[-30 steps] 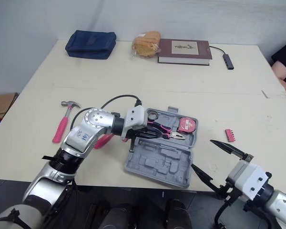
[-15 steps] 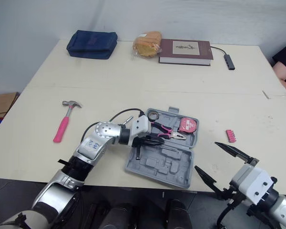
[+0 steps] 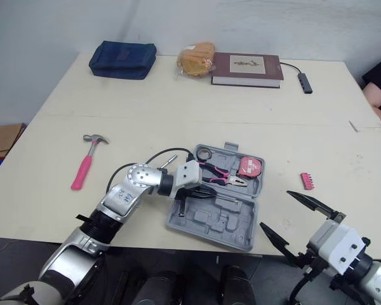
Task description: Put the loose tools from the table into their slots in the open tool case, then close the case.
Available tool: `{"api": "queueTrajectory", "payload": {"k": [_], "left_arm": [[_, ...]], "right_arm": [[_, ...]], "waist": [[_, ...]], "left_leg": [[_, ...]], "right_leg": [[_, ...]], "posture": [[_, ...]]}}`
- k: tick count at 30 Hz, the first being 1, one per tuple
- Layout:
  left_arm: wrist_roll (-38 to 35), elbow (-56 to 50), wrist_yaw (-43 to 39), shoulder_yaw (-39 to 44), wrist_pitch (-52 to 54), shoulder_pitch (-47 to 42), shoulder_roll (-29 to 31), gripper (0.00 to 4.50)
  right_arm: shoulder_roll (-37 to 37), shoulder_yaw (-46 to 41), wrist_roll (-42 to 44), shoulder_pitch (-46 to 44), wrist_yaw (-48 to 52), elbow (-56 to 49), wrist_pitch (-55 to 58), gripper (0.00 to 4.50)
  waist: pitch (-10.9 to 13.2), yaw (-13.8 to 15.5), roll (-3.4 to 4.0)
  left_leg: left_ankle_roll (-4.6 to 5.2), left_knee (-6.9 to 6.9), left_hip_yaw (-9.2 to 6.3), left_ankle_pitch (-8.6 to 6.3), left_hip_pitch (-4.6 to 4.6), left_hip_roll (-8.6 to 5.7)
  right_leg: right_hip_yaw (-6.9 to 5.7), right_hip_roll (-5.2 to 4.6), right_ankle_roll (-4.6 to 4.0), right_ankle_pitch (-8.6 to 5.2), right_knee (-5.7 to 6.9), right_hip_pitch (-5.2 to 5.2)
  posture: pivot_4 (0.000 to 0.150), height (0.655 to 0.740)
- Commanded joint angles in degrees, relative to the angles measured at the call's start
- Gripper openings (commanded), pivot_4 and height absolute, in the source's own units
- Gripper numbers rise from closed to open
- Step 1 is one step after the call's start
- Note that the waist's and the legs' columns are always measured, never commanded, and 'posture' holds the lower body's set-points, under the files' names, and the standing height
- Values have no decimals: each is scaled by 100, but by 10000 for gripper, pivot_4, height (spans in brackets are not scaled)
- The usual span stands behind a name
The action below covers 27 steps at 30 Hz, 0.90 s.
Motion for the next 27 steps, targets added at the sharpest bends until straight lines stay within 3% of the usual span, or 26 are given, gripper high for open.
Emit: {"api": "queueTrajectory", "payload": {"k": [1,9,12,16,20,23,27], "left_arm": [[479,217,22,-327,273,167,274,412],[680,707,377,-366,384,120,244,412],[639,736,321,-363,260,143,266,412],[-3,522,-14,65,-365,259,87,412],[-955,177,-332,1023,-1208,264,-55,412],[-1727,-148,-841,1687,-997,312,277,412],[-1889,-87,-826,2370,-883,521,965,11759]], "right_arm": [[39,-163,72,44,-24,-194,-116,45000],[73,-205,69,72,-33,-164,-133,45000],[76,-205,62,59,-45,-158,-132,45000],[92,-239,65,76,-43,-138,-161,45000],[108,-573,172,305,132,27,-320,45000],[81,-984,322,528,362,233,-482,45000],[142,-1431,524,735,641,620,-769,45000]], "waist": [[-24,-12,2],[-114,-7,-20],[-118,-10,-20],[-127,-19,-20],[-110,-5,-5],[-94,-6,-17],[-90,-19,-10]], "left_leg": [[-1,0,0,-1,2,0],[-2,0,0,-8,20,8],[1,-5,-4,-29,80,12],[3,-25,-3,-39,102,16],[-2,-35,-4,-38,90,15],[-2,-35,-7,-38,78,15],[-2,-41,-5,-39,83,14]], "right_leg": [[0,0,0,0,0,2],[7,-5,-8,-5,-15,17],[3,-42,-14,-8,-30,77],[4,-47,-16,-9,-44,90],[-3,-51,-20,-12,-52,78],[-14,-52,-19,-11,-59,71],[-17,-52,-17,-10,-72,79]], "posture": [[1500,7400],[1500,7400],[1500,7400],[1500,7400],[1500,7400],[1500,7400],[1500,7400]]}}
